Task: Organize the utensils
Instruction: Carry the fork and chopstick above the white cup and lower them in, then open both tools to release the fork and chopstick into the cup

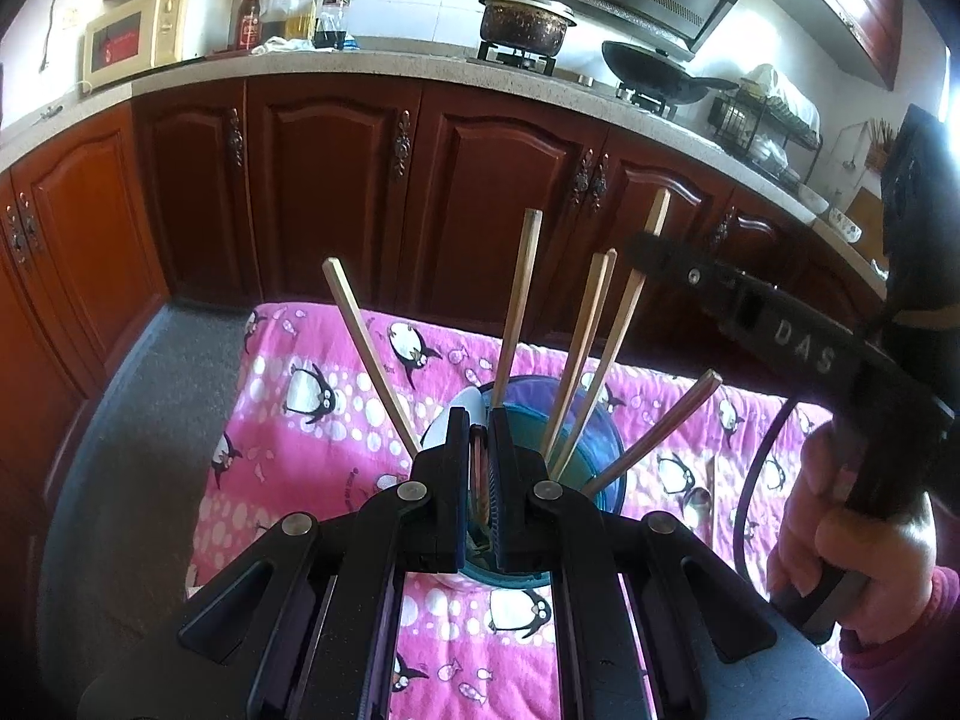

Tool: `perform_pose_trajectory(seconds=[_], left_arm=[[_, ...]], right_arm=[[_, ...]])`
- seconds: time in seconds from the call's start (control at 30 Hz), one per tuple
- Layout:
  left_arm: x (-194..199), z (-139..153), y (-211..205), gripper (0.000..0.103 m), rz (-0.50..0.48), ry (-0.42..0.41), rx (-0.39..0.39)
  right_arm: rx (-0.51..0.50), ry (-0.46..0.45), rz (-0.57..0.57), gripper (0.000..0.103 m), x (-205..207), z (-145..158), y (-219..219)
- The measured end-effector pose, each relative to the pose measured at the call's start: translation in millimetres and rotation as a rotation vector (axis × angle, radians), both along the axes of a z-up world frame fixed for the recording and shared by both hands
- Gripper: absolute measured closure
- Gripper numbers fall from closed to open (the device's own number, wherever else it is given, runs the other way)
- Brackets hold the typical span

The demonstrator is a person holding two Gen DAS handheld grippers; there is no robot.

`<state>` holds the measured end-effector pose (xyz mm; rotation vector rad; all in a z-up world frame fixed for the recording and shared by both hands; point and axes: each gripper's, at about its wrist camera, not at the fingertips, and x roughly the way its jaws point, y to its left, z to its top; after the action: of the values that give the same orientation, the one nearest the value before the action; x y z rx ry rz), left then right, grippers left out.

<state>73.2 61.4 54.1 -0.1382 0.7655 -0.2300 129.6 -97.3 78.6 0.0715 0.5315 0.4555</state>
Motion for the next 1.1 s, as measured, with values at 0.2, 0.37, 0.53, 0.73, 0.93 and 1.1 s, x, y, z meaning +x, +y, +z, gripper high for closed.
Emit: perform_pose_trajectory(seconds=[0.2, 0.37, 0.53, 0.73, 0.93, 1.1], left_arm=[[0, -12, -5, 0.098, -0.005, 0.031, 0.001], [-1, -19, -5, 0.098, -0.001, 0.048, 0.001], [-2, -22, -5, 0.098, 0.004, 0.051, 0.0], [-3, -23, -5, 0.098, 0.005, 0.057, -0.004], [-8, -22, -3, 0.08, 0.007, 0.064, -0.026], [-15, -16, -1, 0.067, 0.014, 0.061, -0.043]], right_arm=[[-0.013, 0.07, 0.019, 0.098, 1, -20, 0], [-0.011, 0.118, 0.03, 0.098, 6, -31, -5], [-0.002, 0.155, 0.057, 0.091, 7, -30, -9], [0.03, 0.16, 0.038, 0.076, 3, -28, -20], [0.058, 0.155, 0.03, 0.072, -7, -21, -29], [0.065, 0.132, 0.021, 0.063, -19, -14, -36]])
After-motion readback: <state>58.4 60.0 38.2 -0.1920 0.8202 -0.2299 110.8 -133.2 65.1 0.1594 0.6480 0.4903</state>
